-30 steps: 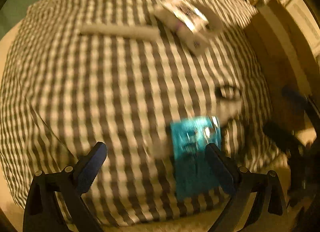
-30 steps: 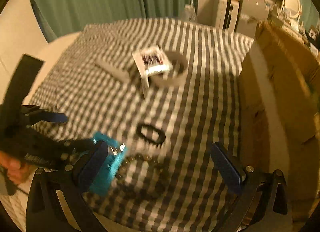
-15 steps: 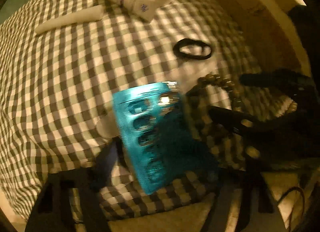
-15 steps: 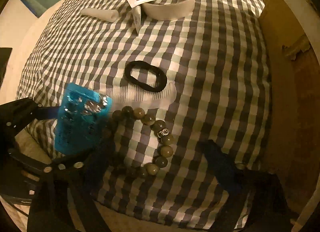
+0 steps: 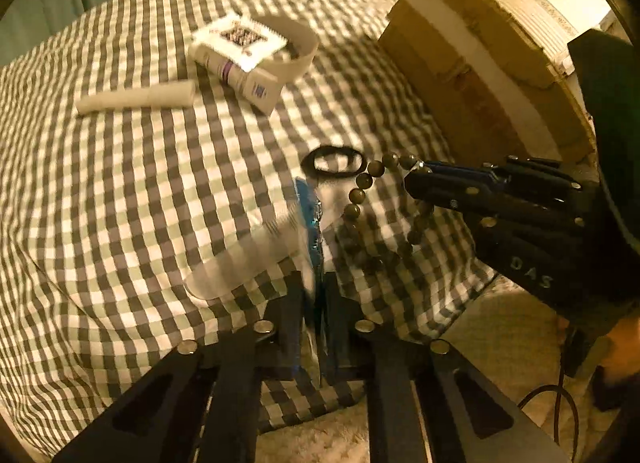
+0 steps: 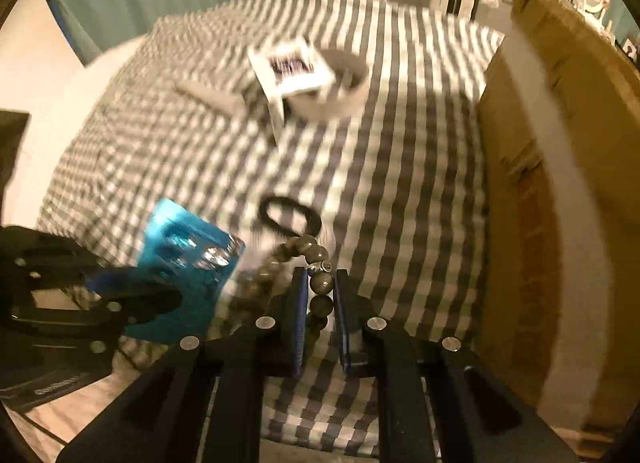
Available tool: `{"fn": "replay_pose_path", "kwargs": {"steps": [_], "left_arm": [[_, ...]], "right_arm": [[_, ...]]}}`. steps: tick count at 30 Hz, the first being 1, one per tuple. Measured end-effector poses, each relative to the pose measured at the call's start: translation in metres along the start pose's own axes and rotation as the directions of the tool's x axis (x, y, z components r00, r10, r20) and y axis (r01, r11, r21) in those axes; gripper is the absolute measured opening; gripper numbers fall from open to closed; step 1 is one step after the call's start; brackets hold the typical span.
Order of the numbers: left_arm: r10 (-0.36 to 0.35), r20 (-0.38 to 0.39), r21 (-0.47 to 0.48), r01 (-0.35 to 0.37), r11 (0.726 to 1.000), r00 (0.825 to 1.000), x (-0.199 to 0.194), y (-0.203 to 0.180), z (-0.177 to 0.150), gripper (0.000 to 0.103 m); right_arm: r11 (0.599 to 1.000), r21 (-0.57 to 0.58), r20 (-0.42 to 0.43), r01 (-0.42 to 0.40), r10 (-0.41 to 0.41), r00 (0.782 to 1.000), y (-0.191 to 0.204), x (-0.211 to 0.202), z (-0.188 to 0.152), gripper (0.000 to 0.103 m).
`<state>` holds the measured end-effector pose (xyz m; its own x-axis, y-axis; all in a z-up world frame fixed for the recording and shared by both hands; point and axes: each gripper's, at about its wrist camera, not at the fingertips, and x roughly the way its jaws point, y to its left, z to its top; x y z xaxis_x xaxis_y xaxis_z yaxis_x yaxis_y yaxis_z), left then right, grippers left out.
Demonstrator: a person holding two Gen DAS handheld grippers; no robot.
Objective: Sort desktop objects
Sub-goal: 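Grasp the blue blister pack with left tool while right tool grasps the bead bracelet, then carry the blister pack with left tool while right tool carries the bracelet to box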
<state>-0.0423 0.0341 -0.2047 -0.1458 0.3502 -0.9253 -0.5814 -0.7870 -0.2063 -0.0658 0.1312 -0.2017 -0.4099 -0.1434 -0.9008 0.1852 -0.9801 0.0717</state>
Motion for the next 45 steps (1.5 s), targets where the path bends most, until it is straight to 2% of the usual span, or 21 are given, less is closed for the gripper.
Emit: {"fn": "replay_pose_path", "kwargs": {"steps": [3, 8, 14, 19, 21, 30, 33, 37, 41, 45], "left_arm": [[0.009, 0.037, -0.002, -0.009, 1.000, 0.999, -0.015, 0.012, 0.021, 0.007], [0.040, 0.098, -0.038, -0.037, 0.999, 0.994, -0.025, 0.019, 0.026, 0.007], [0.099, 0.214, -0.074, -0.085, 0.994, 0.972, -0.058, 0.021, 0.035, 0.007], [0.176, 0.334, -0.099, -0.151, 0.984, 0.926, -0.095, 0.016, 0.036, 0.007], [0.205, 0.382, -0.113, -0.174, 0.978, 0.901, -0.111, 0.014, 0.034, 0.007], [0.261, 0.531, -0.120, -0.234, 0.965, 0.806, -0.185, -0.023, 0.021, 0.007], [0.258, 0.562, -0.112, -0.237, 0.965, 0.785, -0.202, -0.039, 0.018, 0.007], [0.238, 0.593, -0.098, -0.225, 0.969, 0.769, -0.220, -0.064, 0.015, 0.007], [0.221, 0.613, -0.078, -0.220, 0.972, 0.758, -0.232, -0.089, 0.016, 0.007], [0.195, 0.630, -0.064, -0.199, 0.978, 0.752, -0.239, -0.114, 0.024, 0.007]], "right_arm": [[1.000, -0.007, 0.064, -0.007, 0.008, 0.998, 0.008, -0.021, 0.004, 0.011], [1.000, -0.017, 0.166, -0.005, 0.008, 0.986, 0.023, -0.043, 0.025, 0.011], [1.000, -0.009, 0.311, -0.015, 0.017, 0.950, 0.021, -0.092, 0.028, 0.011], [1.000, -0.016, 0.412, -0.019, 0.024, 0.911, 0.023, -0.130, 0.030, 0.011], [1.000, -0.016, 0.442, -0.026, 0.030, 0.896, 0.022, -0.144, 0.029, 0.011], [0.999, -0.008, 0.562, -0.051, 0.047, 0.826, 0.016, -0.205, 0.014, 0.011], [0.999, -0.004, 0.597, -0.051, 0.043, 0.801, 0.004, -0.230, 0.000, 0.011], [0.999, 0.012, 0.639, -0.048, 0.029, 0.769, -0.009, -0.258, -0.012, 0.011], [0.998, 0.033, 0.674, -0.045, 0.011, 0.738, -0.026, -0.284, -0.022, 0.011], [0.998, 0.052, 0.696, -0.042, -0.006, 0.718, -0.045, -0.304, -0.032, 0.011]]}}
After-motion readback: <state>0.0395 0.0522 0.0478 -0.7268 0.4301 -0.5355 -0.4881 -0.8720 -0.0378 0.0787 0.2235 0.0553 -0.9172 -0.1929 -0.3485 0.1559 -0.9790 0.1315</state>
